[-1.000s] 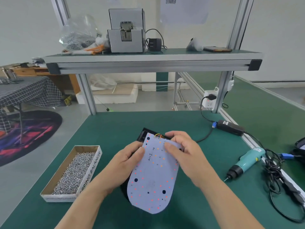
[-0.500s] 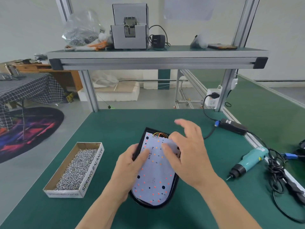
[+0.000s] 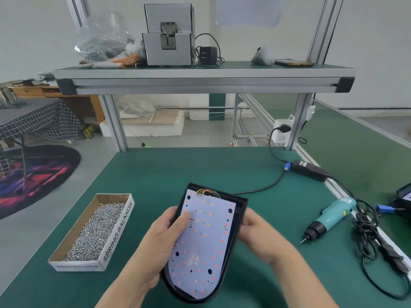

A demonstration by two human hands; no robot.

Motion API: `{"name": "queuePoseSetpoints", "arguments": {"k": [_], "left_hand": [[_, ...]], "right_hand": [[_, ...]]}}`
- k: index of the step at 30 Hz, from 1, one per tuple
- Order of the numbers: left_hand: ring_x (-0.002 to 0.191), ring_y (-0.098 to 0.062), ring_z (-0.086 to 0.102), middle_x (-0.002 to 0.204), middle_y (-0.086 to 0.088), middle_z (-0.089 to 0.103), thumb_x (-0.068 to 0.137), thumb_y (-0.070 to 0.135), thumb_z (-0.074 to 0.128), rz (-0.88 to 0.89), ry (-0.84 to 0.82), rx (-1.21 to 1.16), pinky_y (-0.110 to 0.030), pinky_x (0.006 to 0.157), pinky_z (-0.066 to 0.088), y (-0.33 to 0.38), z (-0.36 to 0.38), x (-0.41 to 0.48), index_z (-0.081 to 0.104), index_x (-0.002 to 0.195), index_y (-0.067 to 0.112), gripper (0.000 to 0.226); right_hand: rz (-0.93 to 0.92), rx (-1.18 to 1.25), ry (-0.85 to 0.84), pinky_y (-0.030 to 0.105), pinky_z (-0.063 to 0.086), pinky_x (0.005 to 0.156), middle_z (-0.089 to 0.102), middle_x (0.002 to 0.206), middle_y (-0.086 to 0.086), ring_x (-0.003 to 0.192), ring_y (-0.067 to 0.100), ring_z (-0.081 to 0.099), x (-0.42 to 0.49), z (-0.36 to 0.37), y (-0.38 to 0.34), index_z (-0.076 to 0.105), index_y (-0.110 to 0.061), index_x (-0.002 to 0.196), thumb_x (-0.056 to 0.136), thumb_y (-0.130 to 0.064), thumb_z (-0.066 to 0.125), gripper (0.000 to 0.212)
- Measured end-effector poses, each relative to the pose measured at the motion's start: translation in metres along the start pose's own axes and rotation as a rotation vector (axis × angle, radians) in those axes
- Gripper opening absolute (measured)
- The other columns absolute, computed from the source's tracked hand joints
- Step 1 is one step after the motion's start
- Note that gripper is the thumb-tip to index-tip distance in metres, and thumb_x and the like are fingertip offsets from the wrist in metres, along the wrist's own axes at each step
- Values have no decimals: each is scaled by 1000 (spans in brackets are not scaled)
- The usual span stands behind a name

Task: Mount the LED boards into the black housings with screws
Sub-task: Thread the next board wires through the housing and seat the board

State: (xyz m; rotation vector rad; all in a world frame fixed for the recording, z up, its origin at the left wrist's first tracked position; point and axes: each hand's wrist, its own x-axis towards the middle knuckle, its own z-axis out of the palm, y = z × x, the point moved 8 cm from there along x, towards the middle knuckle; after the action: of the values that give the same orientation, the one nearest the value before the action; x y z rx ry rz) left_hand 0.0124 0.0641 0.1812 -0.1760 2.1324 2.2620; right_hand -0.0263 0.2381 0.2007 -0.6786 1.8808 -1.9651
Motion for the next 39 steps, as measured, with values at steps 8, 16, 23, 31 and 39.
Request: {"name": "queuePoseSetpoints", "arguments": {"k": [8,16,23,31,39], "left_hand": [[86,-25,72,103,-12,75,77,38,72,10,33,-198,-37,68,58,9,7,11,74,95,22,24],[89,-18,73,98,6,76,83,31,70,89,166,29,-31,68,57,13,1,25,67,97,34,14],[89,-15,70,97,12,73,91,31,64,109,148,147,-32,68,59,9,13,15,61,90,48,17],[93,-30,73,102,-6,75,71,40,71,-4,-15,20,-56,85,58,20,30,19,65,99,25,33],[86,-32,73,92,-6,76,72,33,69,46,70,75,-57,81,58,29,32,19,68,91,20,24]], "right_hand": [[50,-429,300,19,42,62,59,61,-25,61,-4,51,7,-2,20,56,-49,60,85,-10,51,46],[-10,-169,385,22,51,77,65,122,-4,87,8,65,-2,-31,-4,65,-31,116,97,7,52,45],[128,-132,475,29,50,67,65,83,-3,73,12,56,-6,-36,-12,69,-13,102,99,-37,60,26],[13,-271,617,21,43,66,59,66,-24,66,5,51,-10,-31,-15,60,-23,85,102,-24,55,18],[64,-153,690,28,45,71,58,73,-1,72,10,50,-14,-29,-7,60,-13,86,101,-21,57,17]]}}
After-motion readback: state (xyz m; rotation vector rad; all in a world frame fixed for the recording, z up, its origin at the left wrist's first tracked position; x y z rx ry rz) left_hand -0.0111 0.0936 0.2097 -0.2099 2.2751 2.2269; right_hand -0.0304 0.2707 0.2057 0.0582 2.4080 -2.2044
